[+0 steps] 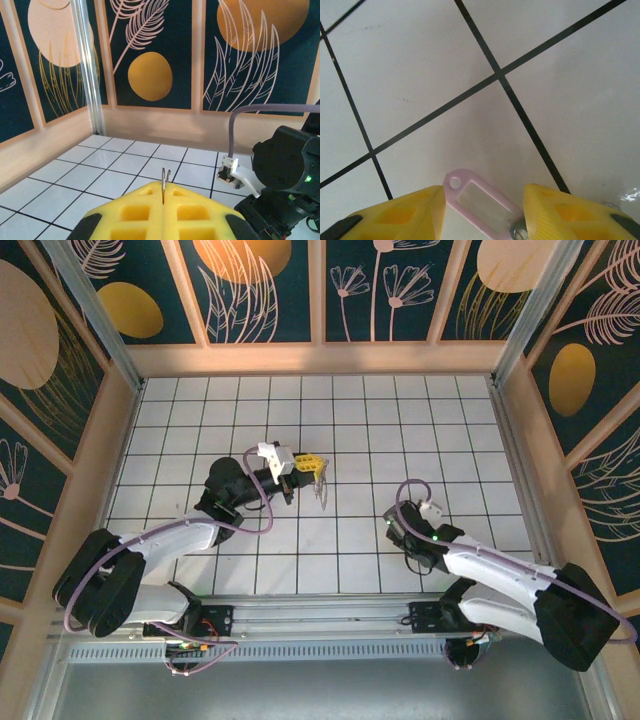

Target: Put the keys on the keyring

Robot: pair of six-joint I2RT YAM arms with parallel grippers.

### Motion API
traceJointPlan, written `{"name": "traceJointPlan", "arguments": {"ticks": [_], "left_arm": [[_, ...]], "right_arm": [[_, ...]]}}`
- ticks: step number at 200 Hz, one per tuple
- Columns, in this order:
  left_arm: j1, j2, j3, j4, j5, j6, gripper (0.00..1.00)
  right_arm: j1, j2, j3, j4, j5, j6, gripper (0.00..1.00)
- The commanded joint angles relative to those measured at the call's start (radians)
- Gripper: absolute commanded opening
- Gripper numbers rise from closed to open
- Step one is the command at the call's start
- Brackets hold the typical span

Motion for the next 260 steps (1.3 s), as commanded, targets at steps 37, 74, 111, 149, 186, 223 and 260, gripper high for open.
{"name": "traceJointPlan", "arguments": {"ticks": [37,74,111,149,186,223,260], "left_arm": [[-0.002,0.027,-0.007,0.115,0.039,-0.041,0.0],[-0.002,0.029,-0.01,0.121,0.042,-0.044,0.0],[-0.001,0.029,-0.007,0.118,0.045,-0.045,0.0],[-0.002,0.027,-0.005,0.12,0.047,-0.054,0.0],[-0.002,0.021,-0.005,0.121,0.045,-0.064,0.0],[-0.003,0.017,-0.007,0.123,0.043,-0.07,0.0],[-0.002,0.017,-0.007,0.128,0.041,-0.073,0.0]], "right_arm": [[0.015,-0.029,0.03,-0.113,0.023,0.052,0.37],[0.044,-0.035,0.01,-0.118,-0.011,0.083,0.35],[0.055,-0.03,-0.022,-0.075,-0.017,0.098,0.32],[0.051,0.024,-0.007,-0.011,0.015,0.072,0.26],[0.046,0.102,0.008,0.083,-0.006,0.036,0.23],[0.033,0.173,0.034,0.178,-0.022,0.0,0.21],[-0.001,0.235,0.09,0.26,-0.039,-0.063,0.2]]}}
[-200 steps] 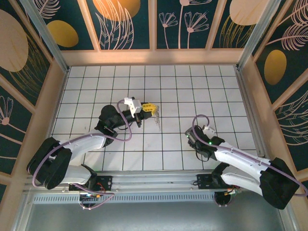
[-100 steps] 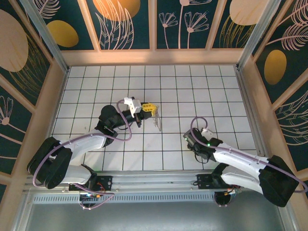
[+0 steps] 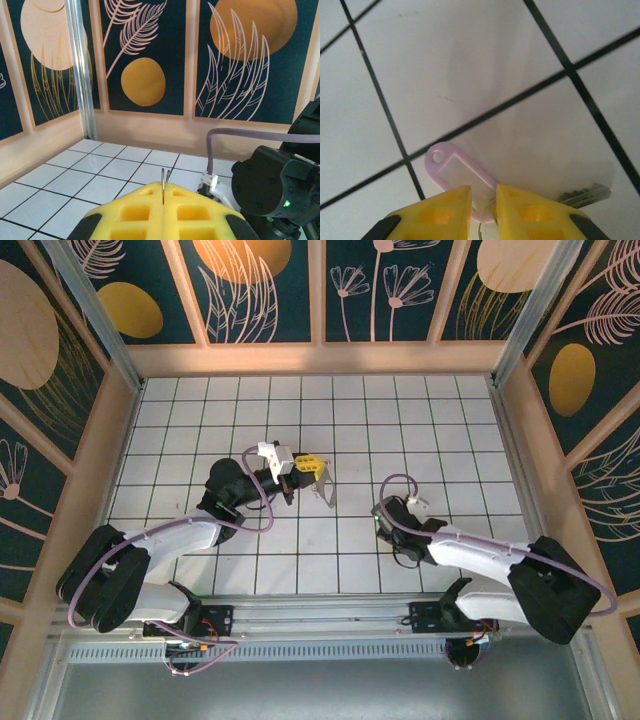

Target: Put the keys on the keyring

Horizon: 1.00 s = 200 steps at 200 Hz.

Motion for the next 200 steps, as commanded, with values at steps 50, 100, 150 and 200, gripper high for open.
{"name": "traceJointPlan", "arguments": {"ticks": [50,100,150,200], "left_arm": [[-0.003,-0.01,-0.008,0.072,0.014,-0.017,0.0],[-0.003,-0.003,-0.008,0.08,0.018,-0.014,0.0],[-0.003,0.0,-0.007,0.087,0.02,-0.017,0.0],[-0.003,-0.004,-0.009,0.089,0.021,-0.02,0.0]], "right_arm": [[-0.035,-0.003,0.114,0.001,0.02,-0.095,0.2],[-0.034,-0.138,0.057,-0.118,-0.038,-0.046,0.24],[-0.034,-0.171,0.018,-0.155,-0.121,-0.03,0.3],[-0.041,-0.101,0.018,-0.115,-0.143,-0.051,0.29]]}}
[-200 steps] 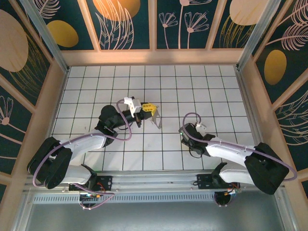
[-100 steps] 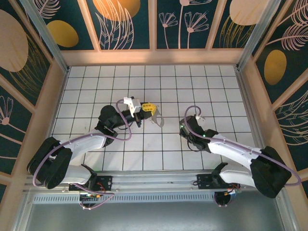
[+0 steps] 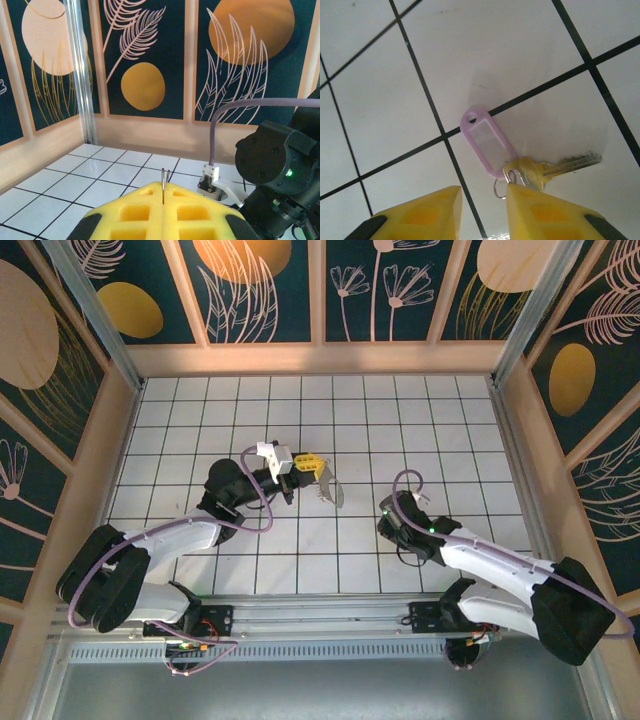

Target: Put the keys on the keyring

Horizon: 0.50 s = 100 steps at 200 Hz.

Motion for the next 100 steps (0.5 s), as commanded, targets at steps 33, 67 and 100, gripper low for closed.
{"name": "traceJointPlan", "arguments": {"ticks": [33,67,100], "left_arm": [[-0.002,-0.007,-0.01,0.063,0.024,-0.011,0.0],[-0.002,-0.009,-0.013,0.062,0.026,-0.003,0.0],[-0.003,-0.002,-0.014,0.062,0.03,-0.001,0.0]], "right_arm": [[-0.028,0.068,-0.011,0.02,-0.035,-0.024,0.28],[-0.059,0.077,-0.017,0.034,-0.043,-0.038,0.26],[-0.079,0.085,-0.019,0.049,-0.055,-0.053,0.25]]}}
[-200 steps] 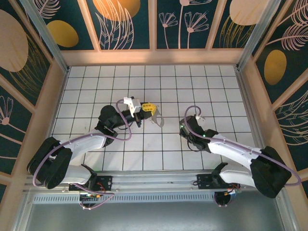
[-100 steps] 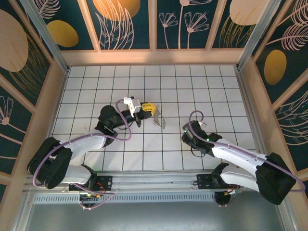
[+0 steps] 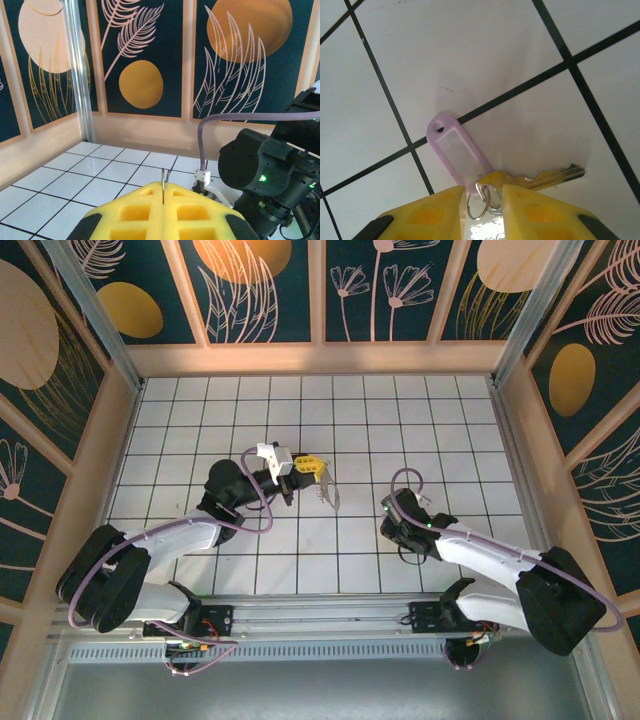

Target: Put the keys on the keyring

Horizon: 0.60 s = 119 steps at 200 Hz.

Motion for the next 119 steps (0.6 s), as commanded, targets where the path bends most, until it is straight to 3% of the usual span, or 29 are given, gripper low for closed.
{"name": "traceJointPlan", "arguments": {"ticks": [1,119], "left_arm": [[-0.003,-0.002,-0.007,0.062,0.019,-0.001,0.0],[-0.003,0.021,-0.003,0.086,0.025,-0.011,0.0]], "right_arm": [[-0.013,0.014,-0.011,0.021,-0.015,-0.025,0.25],[-0.023,0.059,-0.007,0.056,-0.036,-0.05,0.21]]}}
